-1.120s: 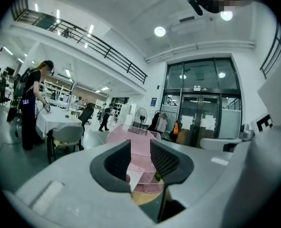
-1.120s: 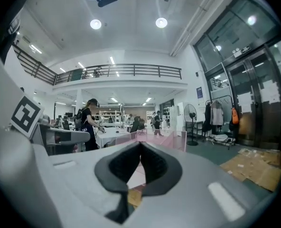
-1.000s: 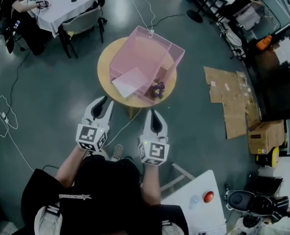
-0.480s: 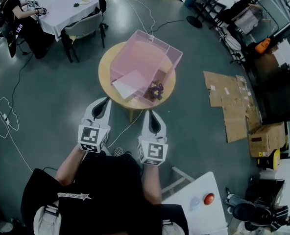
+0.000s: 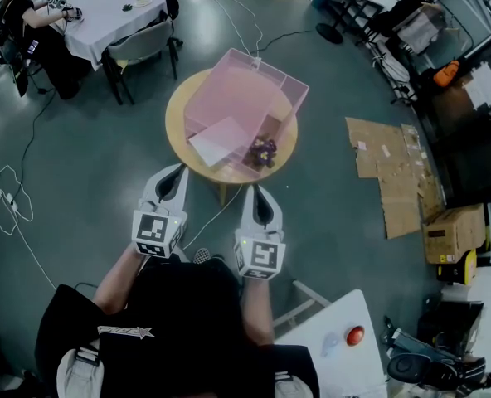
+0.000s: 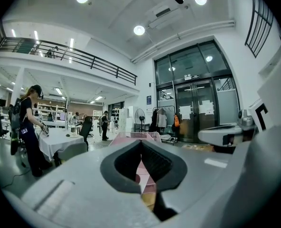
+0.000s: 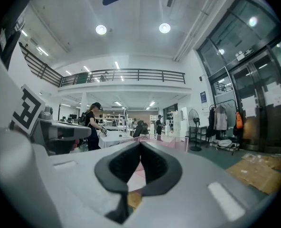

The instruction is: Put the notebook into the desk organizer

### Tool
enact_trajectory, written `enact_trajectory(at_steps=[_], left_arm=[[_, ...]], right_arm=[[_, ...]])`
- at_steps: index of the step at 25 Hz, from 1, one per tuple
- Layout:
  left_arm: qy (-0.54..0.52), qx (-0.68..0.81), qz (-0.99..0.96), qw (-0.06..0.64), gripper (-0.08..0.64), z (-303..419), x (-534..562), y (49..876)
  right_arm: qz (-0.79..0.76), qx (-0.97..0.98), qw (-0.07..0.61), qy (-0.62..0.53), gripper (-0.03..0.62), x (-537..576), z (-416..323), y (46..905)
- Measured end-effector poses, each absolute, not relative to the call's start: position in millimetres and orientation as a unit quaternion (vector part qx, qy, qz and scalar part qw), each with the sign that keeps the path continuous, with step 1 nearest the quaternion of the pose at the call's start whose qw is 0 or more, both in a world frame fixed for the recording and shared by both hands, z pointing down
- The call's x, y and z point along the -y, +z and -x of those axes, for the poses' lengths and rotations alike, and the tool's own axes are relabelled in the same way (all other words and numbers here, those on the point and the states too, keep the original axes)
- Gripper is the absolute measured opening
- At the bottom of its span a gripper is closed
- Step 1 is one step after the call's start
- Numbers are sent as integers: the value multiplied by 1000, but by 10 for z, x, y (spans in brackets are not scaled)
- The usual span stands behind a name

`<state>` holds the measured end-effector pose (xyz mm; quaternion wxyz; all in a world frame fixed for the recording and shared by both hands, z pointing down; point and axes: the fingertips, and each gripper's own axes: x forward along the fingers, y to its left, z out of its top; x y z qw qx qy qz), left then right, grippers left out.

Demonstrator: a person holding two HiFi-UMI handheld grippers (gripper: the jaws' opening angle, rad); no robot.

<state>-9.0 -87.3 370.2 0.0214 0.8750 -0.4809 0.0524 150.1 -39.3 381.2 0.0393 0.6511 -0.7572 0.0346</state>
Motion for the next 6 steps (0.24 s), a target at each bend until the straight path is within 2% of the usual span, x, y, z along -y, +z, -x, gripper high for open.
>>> enact_trajectory(at_steps=[6], left_arm=[[54,478,-876,21,10,69,891,3711]], right_arm=[[-654,755,35,35,6,419,-1528,3806]])
